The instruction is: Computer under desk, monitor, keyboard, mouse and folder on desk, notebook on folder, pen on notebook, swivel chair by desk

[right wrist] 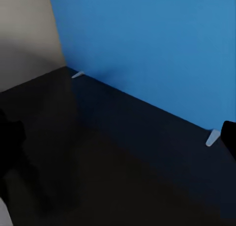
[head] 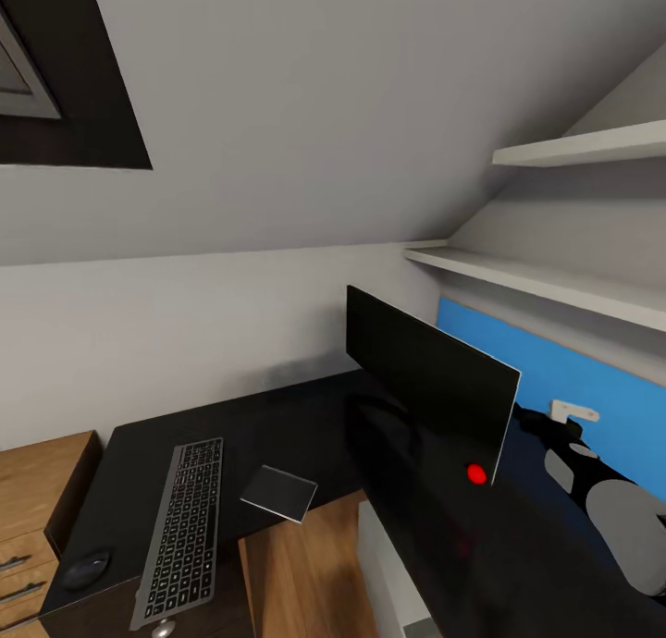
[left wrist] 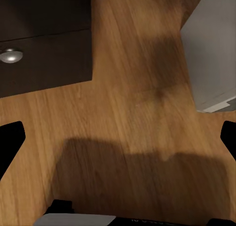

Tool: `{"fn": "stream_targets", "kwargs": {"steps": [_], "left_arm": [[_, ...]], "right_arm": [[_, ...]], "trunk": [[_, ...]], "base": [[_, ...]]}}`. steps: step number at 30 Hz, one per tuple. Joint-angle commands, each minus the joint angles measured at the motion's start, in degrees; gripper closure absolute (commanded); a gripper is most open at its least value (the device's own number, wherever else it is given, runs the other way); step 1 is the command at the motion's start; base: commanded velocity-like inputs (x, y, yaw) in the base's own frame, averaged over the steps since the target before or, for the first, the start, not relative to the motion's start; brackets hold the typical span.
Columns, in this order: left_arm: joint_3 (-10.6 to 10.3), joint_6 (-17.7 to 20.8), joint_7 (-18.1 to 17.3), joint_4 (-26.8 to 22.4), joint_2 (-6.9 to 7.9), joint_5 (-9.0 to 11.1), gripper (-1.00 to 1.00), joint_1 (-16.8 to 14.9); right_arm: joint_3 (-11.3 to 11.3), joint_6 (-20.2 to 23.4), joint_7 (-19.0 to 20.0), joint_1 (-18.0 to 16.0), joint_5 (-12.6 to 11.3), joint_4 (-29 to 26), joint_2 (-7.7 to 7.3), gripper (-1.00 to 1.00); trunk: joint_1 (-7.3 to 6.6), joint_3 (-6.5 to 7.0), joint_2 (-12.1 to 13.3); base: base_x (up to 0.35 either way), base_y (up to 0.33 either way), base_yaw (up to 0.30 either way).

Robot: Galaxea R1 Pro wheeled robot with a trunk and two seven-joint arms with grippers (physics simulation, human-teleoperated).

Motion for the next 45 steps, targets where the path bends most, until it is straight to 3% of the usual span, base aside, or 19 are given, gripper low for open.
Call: {"fn": "stream_targets", "kwargs": {"steps": [1, 3, 7, 20, 27, 45], "left_arm": [[-0.5, -0.2, 0.5, 0.0, 0.01, 0.1, -1.00, 0.0], [-0.5, -0.2, 0.5, 0.0, 0.01, 0.1, -1.00, 0.0], [-0.5, -0.2, 0.5, 0.0, 0.01, 0.1, -1.00, 0.0], [-0.5, -0.2, 0.6, 0.0, 0.01, 0.1, -1.00, 0.0], [-0.5, -0.2, 0.6, 0.0, 0.02, 0.1, -1.00, 0.0], [-0.5, -0.2, 0.6, 0.0, 0.09, 0.1, -1.00, 0.0]], "right_arm": [[-0.5, -0.2, 0.1, 0.0, 0.6, 0.1, 0.05, -1.00], [-0.5, -0.2, 0.1, -0.1, 0.7, 0.1, 1.04, -1.00], [-0.5, -0.2, 0.1, 0.0, 0.7, 0.2, 1.27, -1.00], [-0.5, -0.3, 0.1, 0.0, 0.8, 0.8, 1.32, -1.00], [-0.5, -3.5, 0.0, 0.0, 0.9, 2.5, 1.54, -1.00], [-0.5, -3.7, 0.1, 0.0, 0.9, 2.7, 1.58, -1.00]], "trunk": [[0.02, -0.02, 0.0], [0.02, -0.02, 0.0], [0.02, -0.02, 0.0], [0.02, -0.02, 0.0], [0.02, -0.02, 0.0], [0.02, -0.02, 0.0]], "base": [[0.000, 0.000, 0.000], [0.000, 0.000, 0.076], [0.000, 0.000, 0.227], [0.000, 0.000, 0.268], [0.000, 0.000, 0.271], [0.000, 0.000, 0.272]]}}
